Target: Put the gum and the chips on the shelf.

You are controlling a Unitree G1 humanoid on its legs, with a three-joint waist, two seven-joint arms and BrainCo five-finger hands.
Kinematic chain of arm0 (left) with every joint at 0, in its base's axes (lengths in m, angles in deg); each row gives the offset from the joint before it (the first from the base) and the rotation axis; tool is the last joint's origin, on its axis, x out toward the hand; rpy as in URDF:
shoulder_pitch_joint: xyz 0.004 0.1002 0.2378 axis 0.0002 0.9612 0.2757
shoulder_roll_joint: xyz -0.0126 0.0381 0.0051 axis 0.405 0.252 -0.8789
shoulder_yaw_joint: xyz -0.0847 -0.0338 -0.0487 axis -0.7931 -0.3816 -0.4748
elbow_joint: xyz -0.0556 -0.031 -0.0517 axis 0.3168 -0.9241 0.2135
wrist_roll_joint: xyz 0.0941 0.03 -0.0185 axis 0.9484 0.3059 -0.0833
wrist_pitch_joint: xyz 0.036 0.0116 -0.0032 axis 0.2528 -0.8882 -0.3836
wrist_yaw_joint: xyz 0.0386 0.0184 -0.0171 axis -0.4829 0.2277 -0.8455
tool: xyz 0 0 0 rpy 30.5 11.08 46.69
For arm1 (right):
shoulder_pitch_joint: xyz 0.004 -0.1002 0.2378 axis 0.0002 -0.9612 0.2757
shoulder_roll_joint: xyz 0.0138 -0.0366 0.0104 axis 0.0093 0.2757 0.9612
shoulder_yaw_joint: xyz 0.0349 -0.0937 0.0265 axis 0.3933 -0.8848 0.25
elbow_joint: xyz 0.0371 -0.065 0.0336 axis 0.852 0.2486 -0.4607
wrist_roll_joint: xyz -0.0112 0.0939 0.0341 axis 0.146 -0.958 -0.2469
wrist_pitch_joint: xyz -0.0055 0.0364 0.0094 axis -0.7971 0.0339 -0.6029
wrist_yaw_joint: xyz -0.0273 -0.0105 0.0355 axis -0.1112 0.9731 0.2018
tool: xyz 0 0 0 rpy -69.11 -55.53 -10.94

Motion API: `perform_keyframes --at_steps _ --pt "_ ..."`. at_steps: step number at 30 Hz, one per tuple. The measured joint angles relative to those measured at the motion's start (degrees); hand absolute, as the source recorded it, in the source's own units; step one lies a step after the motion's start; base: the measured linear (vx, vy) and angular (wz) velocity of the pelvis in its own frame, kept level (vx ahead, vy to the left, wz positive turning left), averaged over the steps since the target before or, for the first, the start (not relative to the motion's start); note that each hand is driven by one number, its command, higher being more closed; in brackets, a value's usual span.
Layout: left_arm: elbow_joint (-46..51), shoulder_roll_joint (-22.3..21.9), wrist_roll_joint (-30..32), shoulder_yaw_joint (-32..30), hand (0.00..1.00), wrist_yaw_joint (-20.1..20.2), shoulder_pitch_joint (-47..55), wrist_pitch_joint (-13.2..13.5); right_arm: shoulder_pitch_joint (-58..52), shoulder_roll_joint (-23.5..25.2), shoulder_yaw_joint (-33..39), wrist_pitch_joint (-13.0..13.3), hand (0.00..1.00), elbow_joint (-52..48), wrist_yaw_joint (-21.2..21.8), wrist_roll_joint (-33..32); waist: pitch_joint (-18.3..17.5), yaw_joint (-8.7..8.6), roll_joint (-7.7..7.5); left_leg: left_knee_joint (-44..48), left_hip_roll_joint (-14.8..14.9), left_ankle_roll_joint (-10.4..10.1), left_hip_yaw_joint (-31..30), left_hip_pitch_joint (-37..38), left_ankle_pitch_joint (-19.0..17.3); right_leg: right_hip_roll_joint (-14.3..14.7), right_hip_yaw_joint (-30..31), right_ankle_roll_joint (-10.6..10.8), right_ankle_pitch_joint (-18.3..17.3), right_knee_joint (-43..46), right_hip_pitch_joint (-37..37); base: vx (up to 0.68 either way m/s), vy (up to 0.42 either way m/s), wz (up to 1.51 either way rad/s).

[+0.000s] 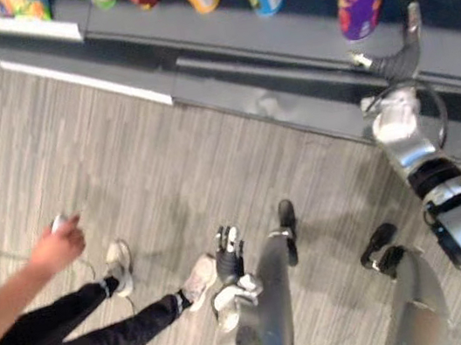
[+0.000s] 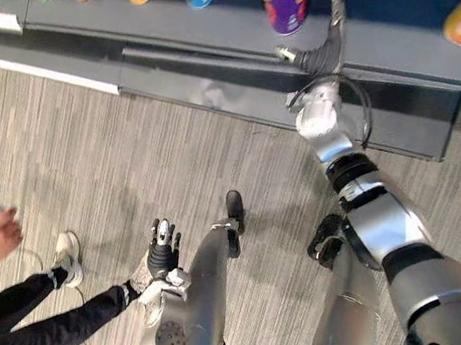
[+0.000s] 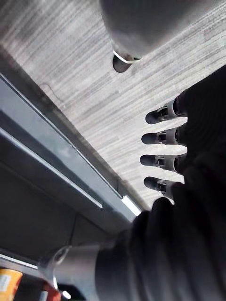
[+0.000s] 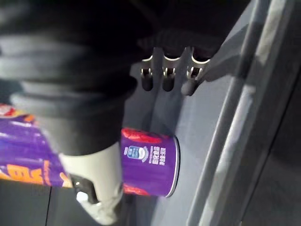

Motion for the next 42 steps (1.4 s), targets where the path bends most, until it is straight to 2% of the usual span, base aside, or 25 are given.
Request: perform_keyframes --at_steps 3,4,7,8,9,10,11,13,16,18,20,24,26,30,31,34,36,40,42 --pt "-4.73 -0.03 -0.15 -1.14 0.0 2.32 -0.15 -0.23 -3.74 2.73 0.98 0.24 0.0 0.1 1.14 0.01 -0.06 -1.7 -0.15 -2.63 0.06 0.09 1.62 4.44 0.24 0.45 0.42 0.72 1.04 -2.75 3.48 0.06 -0.016 -0.2" --pt "-6.73 -0.03 -0.13 -2.21 0.0 3.51 -0.25 -0.83 -5.86 4.2 1.6 0.44 0.0 0.09 1.86 0.03 -0.28 -2.67 -0.53 -3.63 0.2 0.06 2.06 6.2 0.27 0.86 0.51 0.89 1.45 -4.03 5.07 0.07 -0.017 -0.17" --pt "-10.42 0.35 0.3 -4.92 0.0 4.89 -0.96 -2.13 -10.7 7.52 4.21 1.04 0.0 0.28 3.28 -0.02 -0.95 -3.56 -1.89 -6.36 0.69 -0.27 3.11 9.71 0.8 1.97 0.53 1.17 2.61 -7.18 8.16 0.08 -0.018 -0.22" --pt "-12.78 1.06 0.68 -5.97 0.0 5.93 -1.56 -3.0 -14.84 9.52 5.88 1.84 0.0 0.34 4.53 0.03 -1.51 -4.26 -3.09 -8.79 1.11 -0.53 3.93 12.55 1.4 3.07 0.58 1.35 3.65 -10.06 10.72 0.1 -0.01 -0.24" --pt "-13.67 1.58 0.71 -6.26 0.0 6.33 -1.55 -3.36 -16.3 10.61 6.57 1.85 0.0 0.37 5.08 0.0 -1.8 -4.63 -3.69 -9.87 1.21 -0.59 4.22 13.75 1.73 3.44 0.61 1.39 4.02 -11.23 11.76 0.12 -0.003 -0.31" --pt "-15.31 2.93 0.91 -6.6 0.0 7.17 -1.57 -4.45 -19.71 12.37 8.47 1.35 0.0 0.39 5.97 -0.04 -2.39 -5.28 -4.95 -12.38 1.34 -0.71 5.09 16.36 2.48 4.23 0.9 1.52 4.89 -13.5 13.72 0.11 0.01 -0.25" --pt "-17.11 4.25 1.79 -6.73 0.0 8.2 -1.53 -5.33 -23.37 13.89 10.34 0.98 0.0 0.18 6.9 -0.05 -2.6 -6.05 -5.55 -14.41 1.48 -0.97 5.34 18.68 3.01 5.18 0.99 1.81 5.94 -16.2 16.14 0.11 0.019 -0.24" --pt "-18.9 5.94 2.65 -7.03 0.0 9.64 -1.07 -6.86 -29.16 14.89 11.56 0.02 0.0 -1.08 8.12 0.06 -2.64 -7.62 -6.22 -16.06 1.54 -1.03 5.79 21.12 3.11 6.04 1.14 2.15 7.19 -19.47 18.97 0.09 0.055 -0.2" --pt "-20.1 9.03 2.77 -7.61 0.0 12.83 1.69 -8.83 -40.24 15.0 10.5 -1.61 0.0 -7.7 11.19 1.92 -2.59 -9.53 -8.24 -18.2 1.55 -1.06 7.94 24.77 3.17 7.22 2.67 2.66 9.51 -23.8 22.33 0.08 0.066 -0.29" --pt "-21.11 9.71 2.8 -7.68 0.0 13.49 3.29 -9.04 -45.63 15.05 9.21 -1.77 0.0 -10.1 12.78 2.62 -2.91 -10.06 -9.21 -19.06 1.45 -1.08 8.64 27.09 3.16 7.46 3.21 3.05 9.93 -25.3 24.49 0.07 0.04 -0.19" --pt "-21.66 11.01 2.81 -8.01 0.0 14.37 6.26 -9.17 -52.44 15.83 7.86 -1.97 0.0 -10.72 15.25 4.31 -5.48 -11.09 -11.09 -21.25 1.2 -1.19 9.45 29.74 3.25 7.91 3.65 3.27 10.34 -27.44 26.58 0.07 0.035 -0.13" --pt "-23.97 11.69 2.83 -8.5 0.0 14.84 7.71 -9.3 -59.5 17.52 7.66 -2.45 0.0 -9.15 20.36 4.64 -9.8 -12.24 -13.26 -24.06 1.19 -1.39 11.04 33.24 3.51 8.91 4.45 3.6 11.79 -32.14 30.06 0.06 0.023 -0.16" --pt "-25.04 11.66 3.15 -8.85 0.0 14.93 7.82 -9.41 -61.51 17.55 7.67 -2.88 0.0 -7.89 22.13 4.74 -11.09 -12.26 -13.59 -24.85 1.07 -1.42 11.76 34.67 3.51 9.07 4.99 3.62 12.14 -33.22 31.28 0.06 0.028 -0.17" --pt "-26.26 11.37 4.67 -10.31 0.0 15.4 8.64 -12.13 -63.23 17.18 10.2 -5.79 0.0 -2.56 27.97 4.03 -14.44 -12.64 -13.58 -26.97 0.39 -1.43 12.32 37.73 3.51 9.15 5.06 4.03 12.84 -35.61 34.29 0.06 0.025 -0.06" --pt "-26.4 11.05 4.67 -11.31 0.0 15.54 9.24 -12.98 -63.05 17.22 11.39 -6.55 0.0 -0.92 29.76 2.64 -15.49 -12.71 -13.45 -27.58 0.18 -1.46 12.4 38.88 3.49 9.16 4.98 4.21 12.96 -36.52 35.61 0.1 0.022 0.01" --pt "-28.5 9.74 4.56 -14.46 0.0 15.35 10.11 -13.2 -62.69 17.84 15.32 -8.13 0.0 3.51 33.11 -1.67 -18.21 -12.49 -12.89 -29.49 -0.49 -1.58 12.97 42.08 3.4 9.0 4.81 4.55 13.14 -38.18 38.46 0.09 0.023 0.01" --pt "-29.42 9.12 4.53 -15.83 0.0 14.72 10.2 -13.48 -62.68 18.05 17.18 -8.85 0.0 4.52 34.29 -4.14 -18.54 -12.51 -12.64 -29.55 -0.78 -1.68 12.93 43.03 3.19 8.8 4.65 4.69 13.23 -38.66 39.72 0.08 0.03 0.02" --pt "-31.05 8.14 4.55 -18.75 0.0 13.22 10.18 -14.33 -62.4 19.91 23.58 -12.68 0.0 6.79 36.42 -11.98 -19.39 -12.95 -12.49 -29.57 -1.05 -1.75 13.06 44.17 3.05 8.68 4.58 4.81 13.3 -39.23 41.03 0.04 0.015 0.0" --pt "-31.72 7.64 4.54 -19.56 0.0 12.1 10.13 -14.33 -62.41 20.14 25.2 -13.54 0.0 6.89 36.48 -12.84 -19.42 -13.24 -12.39 -29.58 -1.04 -1.78 13.1 44.87 3.03 8.7 4.55 4.81 13.3 -39.43 41.85 0.0 0.0 0.0"
